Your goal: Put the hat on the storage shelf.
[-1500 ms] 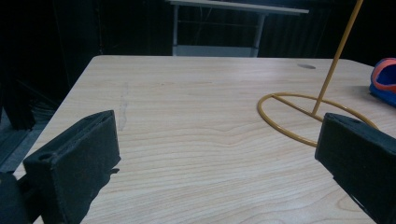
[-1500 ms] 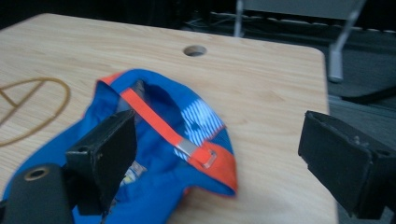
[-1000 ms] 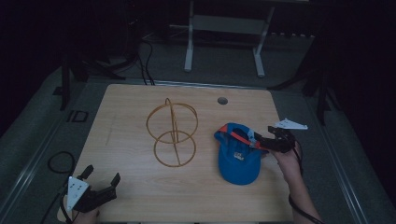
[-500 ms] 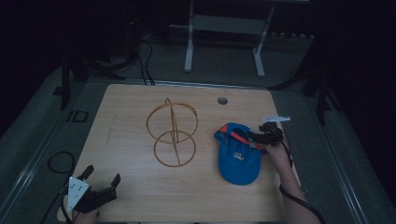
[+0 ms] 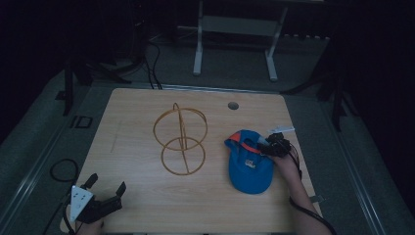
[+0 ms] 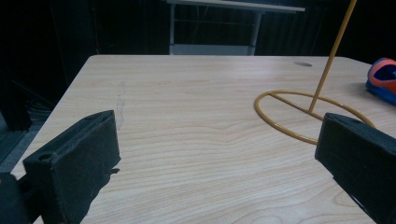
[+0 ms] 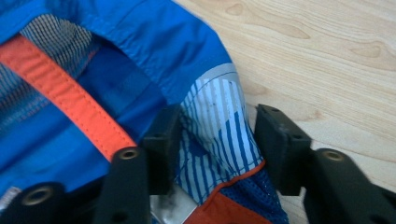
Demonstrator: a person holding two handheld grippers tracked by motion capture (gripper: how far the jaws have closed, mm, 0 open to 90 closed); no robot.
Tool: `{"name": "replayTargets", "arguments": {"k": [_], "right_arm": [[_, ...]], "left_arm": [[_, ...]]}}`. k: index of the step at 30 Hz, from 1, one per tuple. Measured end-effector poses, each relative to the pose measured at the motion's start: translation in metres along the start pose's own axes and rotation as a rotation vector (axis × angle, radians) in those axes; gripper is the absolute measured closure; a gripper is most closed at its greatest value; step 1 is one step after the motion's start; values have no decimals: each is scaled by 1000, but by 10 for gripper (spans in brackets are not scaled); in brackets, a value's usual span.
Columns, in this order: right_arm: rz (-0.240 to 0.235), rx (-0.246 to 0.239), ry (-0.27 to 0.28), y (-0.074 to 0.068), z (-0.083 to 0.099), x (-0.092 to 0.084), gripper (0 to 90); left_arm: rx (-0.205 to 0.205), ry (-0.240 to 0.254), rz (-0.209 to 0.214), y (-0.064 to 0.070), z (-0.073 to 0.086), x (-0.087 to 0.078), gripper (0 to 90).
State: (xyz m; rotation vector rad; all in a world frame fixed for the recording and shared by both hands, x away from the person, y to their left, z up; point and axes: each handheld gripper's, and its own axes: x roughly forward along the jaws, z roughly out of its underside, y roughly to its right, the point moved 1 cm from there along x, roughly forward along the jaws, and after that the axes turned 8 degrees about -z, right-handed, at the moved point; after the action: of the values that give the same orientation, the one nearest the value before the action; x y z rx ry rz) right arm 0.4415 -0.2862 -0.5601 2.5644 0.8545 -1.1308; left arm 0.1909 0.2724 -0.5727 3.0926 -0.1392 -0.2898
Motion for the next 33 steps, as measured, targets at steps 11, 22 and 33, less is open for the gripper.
{"name": "replayTargets", "arguments": {"k": [11, 22, 33], "right_arm": [[32, -44, 1, -10, -1, 2, 832], [21, -38, 49, -18, -18, -18, 878], [-2, -82, 146, -34, -47, -60, 880]], "left_arm": [[7, 4, -15, -1, -1, 0, 1], [5, 7, 5, 5, -3, -2, 1], [10, -18, 39, 7, -3, -1, 21]]}}
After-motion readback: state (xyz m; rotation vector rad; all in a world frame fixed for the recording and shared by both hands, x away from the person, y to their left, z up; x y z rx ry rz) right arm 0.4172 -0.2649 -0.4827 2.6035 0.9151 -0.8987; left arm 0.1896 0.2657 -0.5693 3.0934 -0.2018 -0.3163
